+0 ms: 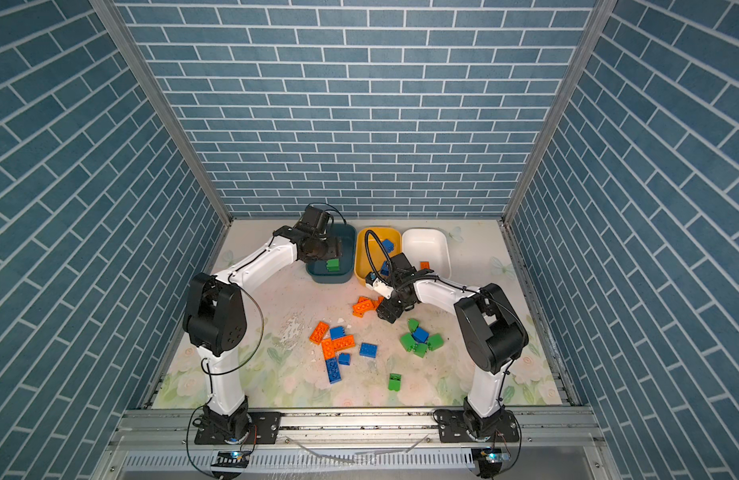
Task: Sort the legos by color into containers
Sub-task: 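Carry the green brick into the teal bin while the right lowers, then grasp a long orange brick with the right gripper while the left holds still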
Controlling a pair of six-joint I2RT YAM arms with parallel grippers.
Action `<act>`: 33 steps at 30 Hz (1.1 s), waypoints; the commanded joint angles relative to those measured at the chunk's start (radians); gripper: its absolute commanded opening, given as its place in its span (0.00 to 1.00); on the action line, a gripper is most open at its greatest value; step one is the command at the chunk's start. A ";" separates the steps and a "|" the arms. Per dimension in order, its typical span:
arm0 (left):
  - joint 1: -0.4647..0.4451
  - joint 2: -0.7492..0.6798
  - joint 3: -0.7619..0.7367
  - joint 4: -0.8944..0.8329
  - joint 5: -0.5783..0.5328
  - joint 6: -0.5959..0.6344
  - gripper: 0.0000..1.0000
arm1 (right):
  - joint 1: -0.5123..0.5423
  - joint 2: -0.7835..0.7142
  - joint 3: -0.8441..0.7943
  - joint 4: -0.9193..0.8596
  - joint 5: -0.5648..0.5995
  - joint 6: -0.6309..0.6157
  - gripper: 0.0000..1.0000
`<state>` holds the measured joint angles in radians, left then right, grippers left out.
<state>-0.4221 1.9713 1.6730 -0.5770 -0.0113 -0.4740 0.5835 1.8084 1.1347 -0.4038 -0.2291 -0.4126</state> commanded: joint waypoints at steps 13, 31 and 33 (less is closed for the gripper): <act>0.001 -0.070 -0.082 -0.044 0.001 -0.018 0.96 | -0.081 0.045 0.122 -0.181 -0.009 -0.180 0.70; 0.001 -0.107 -0.125 -0.052 -0.026 -0.023 0.99 | -0.080 0.203 0.316 -0.382 -0.053 -0.322 0.57; 0.001 -0.110 -0.130 -0.052 -0.024 -0.024 0.99 | -0.079 0.203 0.314 -0.390 -0.052 -0.321 0.53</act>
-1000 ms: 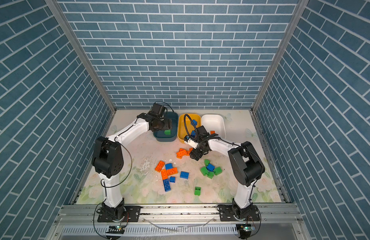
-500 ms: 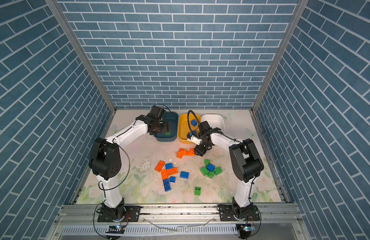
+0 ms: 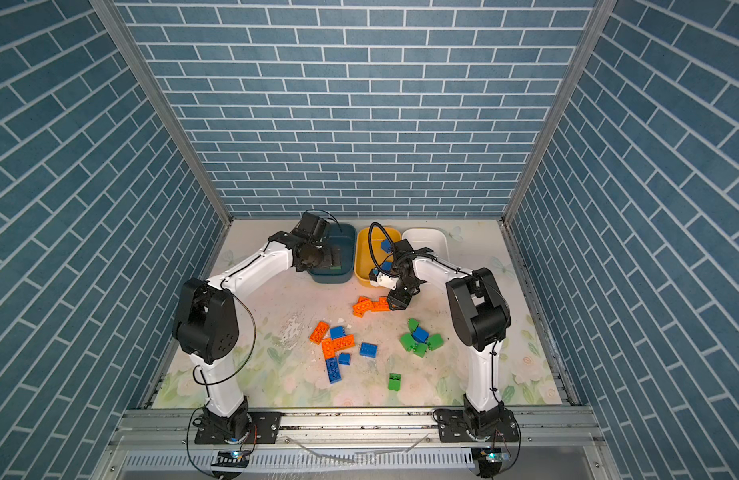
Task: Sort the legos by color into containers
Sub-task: 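Grasp a long orange brick with the right gripper while the left holds still, then drop the long orange brick into the white bin with the right gripper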
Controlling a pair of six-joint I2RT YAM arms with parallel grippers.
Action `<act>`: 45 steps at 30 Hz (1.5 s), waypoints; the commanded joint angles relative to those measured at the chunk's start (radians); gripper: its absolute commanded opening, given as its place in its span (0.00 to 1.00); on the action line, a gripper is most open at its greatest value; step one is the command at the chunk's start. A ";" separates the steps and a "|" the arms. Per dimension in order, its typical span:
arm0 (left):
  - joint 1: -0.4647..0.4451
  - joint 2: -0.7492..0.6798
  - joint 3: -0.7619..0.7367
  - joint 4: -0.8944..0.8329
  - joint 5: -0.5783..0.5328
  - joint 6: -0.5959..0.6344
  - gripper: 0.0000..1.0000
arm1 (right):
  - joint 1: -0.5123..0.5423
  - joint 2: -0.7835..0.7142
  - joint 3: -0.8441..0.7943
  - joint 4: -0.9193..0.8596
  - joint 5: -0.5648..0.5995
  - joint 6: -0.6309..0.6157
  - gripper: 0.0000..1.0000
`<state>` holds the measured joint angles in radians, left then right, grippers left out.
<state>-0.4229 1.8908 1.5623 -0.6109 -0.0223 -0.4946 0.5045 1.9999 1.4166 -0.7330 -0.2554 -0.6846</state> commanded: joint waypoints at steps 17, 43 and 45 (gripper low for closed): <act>0.001 -0.113 -0.133 0.013 -0.001 -0.004 0.99 | 0.006 -0.264 -0.206 0.109 -0.077 0.057 0.29; -0.006 -0.288 -0.364 0.310 0.243 0.041 0.99 | -0.241 -0.131 0.013 0.298 0.225 0.777 0.33; -0.006 -0.303 -0.362 0.288 0.233 0.062 0.99 | -0.231 -0.100 0.074 0.257 0.215 0.778 0.36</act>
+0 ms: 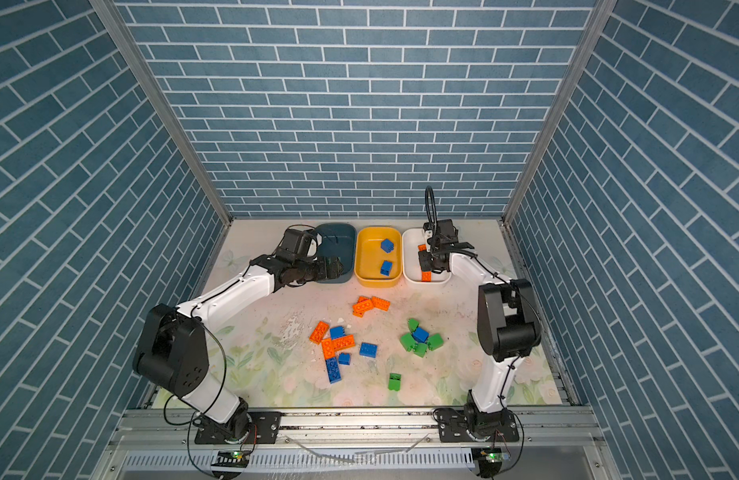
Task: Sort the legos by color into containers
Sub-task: 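Drop the long orange brick into the white bin with the right gripper, then return the right gripper to the pile and grasp a small orange brick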
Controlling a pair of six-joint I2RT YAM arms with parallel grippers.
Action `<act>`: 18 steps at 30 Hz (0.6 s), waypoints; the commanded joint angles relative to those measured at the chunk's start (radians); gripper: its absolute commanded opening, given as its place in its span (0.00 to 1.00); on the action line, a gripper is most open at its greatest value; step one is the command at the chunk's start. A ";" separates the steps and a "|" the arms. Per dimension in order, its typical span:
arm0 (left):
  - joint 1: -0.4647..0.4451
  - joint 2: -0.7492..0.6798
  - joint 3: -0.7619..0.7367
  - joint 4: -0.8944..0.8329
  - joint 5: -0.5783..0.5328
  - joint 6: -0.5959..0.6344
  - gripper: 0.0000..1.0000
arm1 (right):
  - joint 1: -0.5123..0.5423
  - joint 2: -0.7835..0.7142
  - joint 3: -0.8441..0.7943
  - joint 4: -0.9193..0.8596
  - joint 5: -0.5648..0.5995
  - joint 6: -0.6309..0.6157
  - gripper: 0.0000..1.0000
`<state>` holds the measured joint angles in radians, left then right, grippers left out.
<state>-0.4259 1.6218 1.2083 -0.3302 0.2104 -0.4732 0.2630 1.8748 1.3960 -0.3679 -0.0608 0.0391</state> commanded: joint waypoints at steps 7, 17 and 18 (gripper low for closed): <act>-0.003 -0.065 -0.029 -0.031 -0.073 0.076 0.99 | 0.051 -0.061 -0.005 -0.010 -0.088 0.049 0.64; -0.003 -0.078 -0.039 -0.005 -0.163 0.054 0.99 | 0.197 -0.244 -0.303 0.033 -0.251 -0.192 0.68; -0.002 -0.081 -0.044 0.006 -0.168 0.048 0.99 | 0.228 -0.244 -0.318 0.019 -0.251 -0.245 0.68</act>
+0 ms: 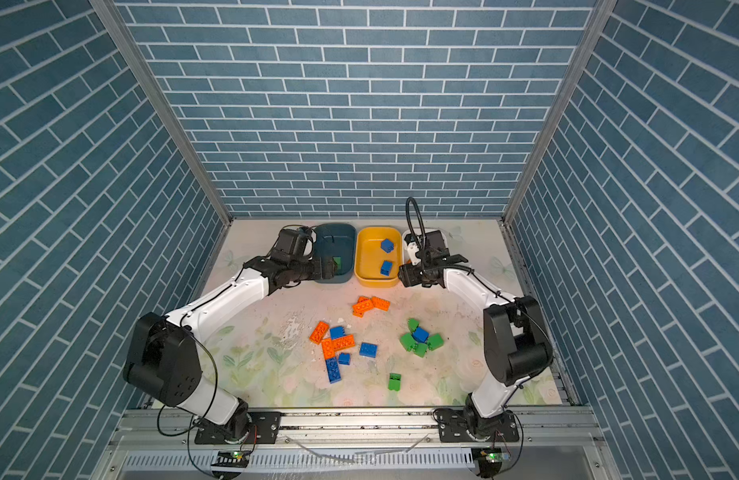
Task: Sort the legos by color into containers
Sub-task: 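Return the right gripper to the pile and grasp a small orange brick, then carry the small orange brick into the white bin while the left returns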
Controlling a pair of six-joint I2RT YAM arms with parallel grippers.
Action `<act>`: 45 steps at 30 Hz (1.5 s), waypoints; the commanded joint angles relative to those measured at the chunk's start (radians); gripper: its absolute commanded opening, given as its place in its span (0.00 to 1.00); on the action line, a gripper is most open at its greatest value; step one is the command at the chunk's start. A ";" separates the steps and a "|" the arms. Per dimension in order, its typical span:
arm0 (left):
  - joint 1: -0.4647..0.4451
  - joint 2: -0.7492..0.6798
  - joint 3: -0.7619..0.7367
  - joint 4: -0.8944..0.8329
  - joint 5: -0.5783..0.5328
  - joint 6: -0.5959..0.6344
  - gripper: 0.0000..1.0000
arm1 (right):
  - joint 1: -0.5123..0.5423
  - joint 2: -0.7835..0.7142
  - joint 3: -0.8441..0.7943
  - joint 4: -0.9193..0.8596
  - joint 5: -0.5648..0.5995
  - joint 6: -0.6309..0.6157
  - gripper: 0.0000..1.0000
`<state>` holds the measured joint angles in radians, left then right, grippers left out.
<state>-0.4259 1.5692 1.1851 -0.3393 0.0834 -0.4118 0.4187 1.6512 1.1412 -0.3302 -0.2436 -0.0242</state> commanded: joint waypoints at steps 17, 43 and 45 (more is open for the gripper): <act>0.053 -0.086 -0.132 0.061 -0.030 -0.084 0.99 | 0.230 0.244 0.153 -0.162 0.096 -0.434 0.68; 0.063 -0.069 -0.192 0.123 0.039 -0.111 0.99 | 0.276 0.278 0.122 -0.286 0.259 -0.417 0.32; 0.062 -0.067 -0.193 0.122 0.043 -0.106 0.99 | 0.276 0.240 0.095 -0.280 0.262 -0.421 0.32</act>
<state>-0.3706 1.5196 1.0046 -0.2287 0.1280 -0.5270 0.6933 1.9423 1.2938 -0.5392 -0.0227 -0.4187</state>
